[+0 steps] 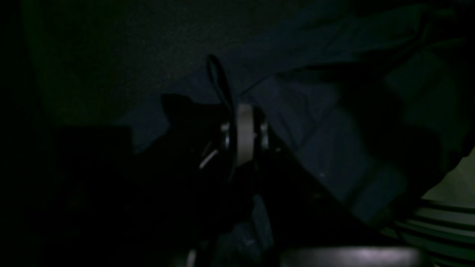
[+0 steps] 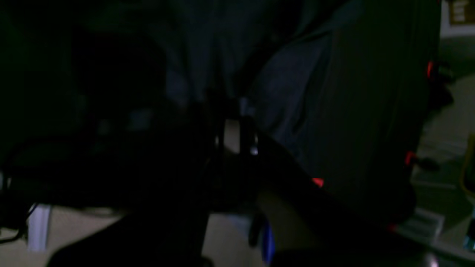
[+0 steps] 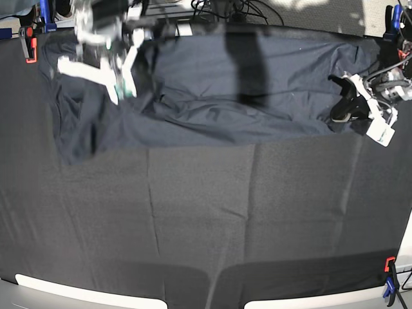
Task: Layout the t-shirt on the table in an organized manner, then fold the t-shirt properly
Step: 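Pull the held shirt edge with the right gripper toward the collar, then grasp the shirt corner with the left gripper and lift it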
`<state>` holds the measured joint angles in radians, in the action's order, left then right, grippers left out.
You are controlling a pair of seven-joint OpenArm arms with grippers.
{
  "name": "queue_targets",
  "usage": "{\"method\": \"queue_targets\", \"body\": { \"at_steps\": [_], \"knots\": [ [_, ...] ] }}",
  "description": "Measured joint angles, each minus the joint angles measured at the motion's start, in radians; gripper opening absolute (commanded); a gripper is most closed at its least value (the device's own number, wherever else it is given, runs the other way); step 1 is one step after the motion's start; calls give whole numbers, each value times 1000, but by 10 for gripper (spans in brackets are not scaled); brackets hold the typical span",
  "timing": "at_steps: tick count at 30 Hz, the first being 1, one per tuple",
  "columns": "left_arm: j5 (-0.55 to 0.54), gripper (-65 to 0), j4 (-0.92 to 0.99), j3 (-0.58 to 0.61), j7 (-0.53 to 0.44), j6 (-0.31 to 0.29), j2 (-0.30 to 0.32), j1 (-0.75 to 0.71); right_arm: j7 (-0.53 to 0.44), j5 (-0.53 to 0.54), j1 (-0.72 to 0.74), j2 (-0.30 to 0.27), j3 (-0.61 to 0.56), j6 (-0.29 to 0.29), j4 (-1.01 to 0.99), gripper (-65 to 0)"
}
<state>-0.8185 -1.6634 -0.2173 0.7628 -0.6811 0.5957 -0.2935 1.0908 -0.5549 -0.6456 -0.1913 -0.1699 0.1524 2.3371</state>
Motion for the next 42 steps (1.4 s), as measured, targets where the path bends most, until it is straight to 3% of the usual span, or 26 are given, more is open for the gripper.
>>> {"method": "queue_targets", "body": {
  "at_steps": [10, 14, 18, 24, 28, 36, 37, 40, 42],
  "knots": [
    [-1, -650, 0, 0, 0, 0, 0, 0, -6, -65, -102, 0, 164, -46, 0, -650],
    [-29, -650, 0, 0, 17, 0, 0, 0, -82, 85, -97, 0, 229, -48, 0, -650],
    [-132, -650, -2, 0, 106, 0, 0, 0, -89, 139, -100, 0, 232, -48, 0, -650],
    [-131, -650, -4, 0, 106, -5, 0, 0, -106, 137, -100, -1, 232, -48, 0, -650],
    [-131, -650, -4, 0, 105, -5, 3, 0, -126, 136, -100, -42, 232, -48, 0, -650],
    [-90, -650, -4, 0, 102, -8, 63, 0, -126, 138, -100, -69, 232, -48, 0, -650],
    [-90, -632, -4, 0, 102, -8, 63, 0, -126, 144, -100, -69, 232, -48, 0, -650],
    [-106, -476, -4, 0, 102, -8, 58, 0, -126, 171, -100, -69, 232, -48, 0, -650],
    [-109, -458, -4, 0, 102, -8, 58, 0, -126, 174, -100, -69, 232, -48, 0, -650]
  ]
}}
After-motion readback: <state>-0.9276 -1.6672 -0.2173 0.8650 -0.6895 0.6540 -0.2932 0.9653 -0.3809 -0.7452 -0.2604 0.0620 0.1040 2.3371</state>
